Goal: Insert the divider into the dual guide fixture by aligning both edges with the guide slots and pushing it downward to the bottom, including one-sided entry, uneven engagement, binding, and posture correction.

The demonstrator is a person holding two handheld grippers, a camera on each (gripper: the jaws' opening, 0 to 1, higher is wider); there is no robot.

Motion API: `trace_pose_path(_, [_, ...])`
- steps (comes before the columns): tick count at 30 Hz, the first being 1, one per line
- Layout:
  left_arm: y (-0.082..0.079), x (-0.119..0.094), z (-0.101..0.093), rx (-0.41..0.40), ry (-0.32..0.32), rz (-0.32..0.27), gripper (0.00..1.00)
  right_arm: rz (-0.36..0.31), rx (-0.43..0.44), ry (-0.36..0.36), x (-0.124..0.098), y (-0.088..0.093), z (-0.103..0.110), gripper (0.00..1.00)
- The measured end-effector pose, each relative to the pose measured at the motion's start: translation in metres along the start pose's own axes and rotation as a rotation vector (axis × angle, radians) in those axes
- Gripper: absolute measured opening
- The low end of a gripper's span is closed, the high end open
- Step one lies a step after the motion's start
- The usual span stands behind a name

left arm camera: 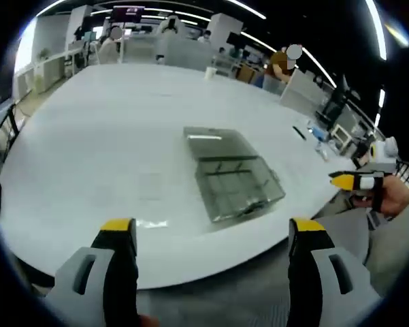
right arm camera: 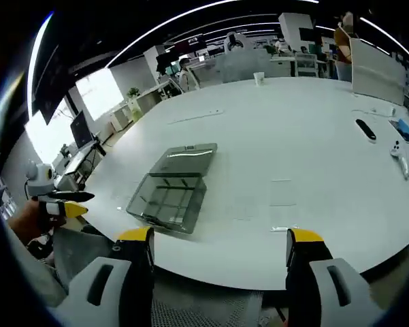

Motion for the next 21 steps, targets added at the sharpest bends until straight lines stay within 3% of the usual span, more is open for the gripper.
trace_pose_path(21, [0.0010, 0.0019, 0.0001, -0.003, 0.001, 0.008, 0.91, 0.005, -0.003, 0.001, 0.0020, 0.0008, -0.0016, 0.77])
Point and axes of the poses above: the point that each gripper's makers call its tool centre point, and the gripper's own axes: x roughly forward along the fingers, z roughly to its left, y roughly out of its underside, the point moved 8 cm from there along -x, roughly backward along the fingers, and after that the axes turned 6 degrees about y, right-handed, at the moved point
